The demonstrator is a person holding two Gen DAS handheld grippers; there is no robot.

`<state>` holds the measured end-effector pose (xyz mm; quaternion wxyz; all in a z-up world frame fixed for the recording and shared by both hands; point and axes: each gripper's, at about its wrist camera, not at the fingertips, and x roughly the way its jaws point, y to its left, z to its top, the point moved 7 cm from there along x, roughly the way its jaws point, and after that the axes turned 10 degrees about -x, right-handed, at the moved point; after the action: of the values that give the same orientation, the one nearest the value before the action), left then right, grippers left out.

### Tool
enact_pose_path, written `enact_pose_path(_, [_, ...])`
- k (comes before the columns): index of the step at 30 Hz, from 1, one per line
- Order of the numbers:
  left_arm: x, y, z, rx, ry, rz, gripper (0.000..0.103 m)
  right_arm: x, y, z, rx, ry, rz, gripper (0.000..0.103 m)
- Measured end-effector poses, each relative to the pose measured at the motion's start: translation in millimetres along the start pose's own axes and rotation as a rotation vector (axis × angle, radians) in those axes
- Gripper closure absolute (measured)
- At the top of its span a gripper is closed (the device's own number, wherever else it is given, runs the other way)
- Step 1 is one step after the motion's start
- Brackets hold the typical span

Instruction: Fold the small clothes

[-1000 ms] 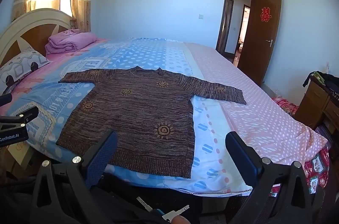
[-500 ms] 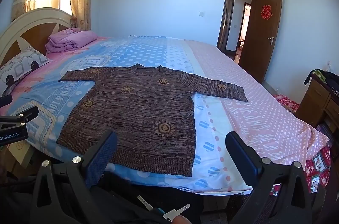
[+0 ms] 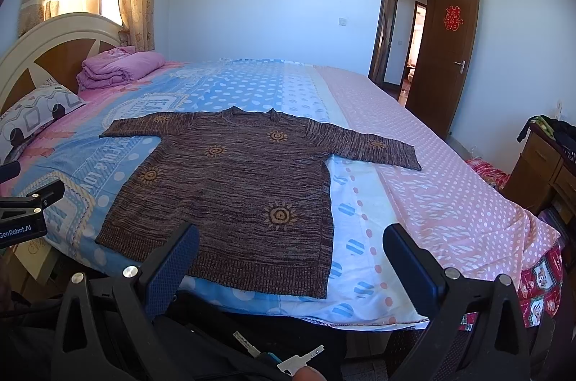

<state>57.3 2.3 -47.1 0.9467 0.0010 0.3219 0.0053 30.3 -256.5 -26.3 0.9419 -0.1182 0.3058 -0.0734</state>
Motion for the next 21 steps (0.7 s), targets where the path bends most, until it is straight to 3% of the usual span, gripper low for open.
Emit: enact_pose_path(21, [1.5,-0.6,-3.2,0.006,0.008,0.001,0.0,2.5,0.1,-1.4,0.001,0.004,0.003,0.001])
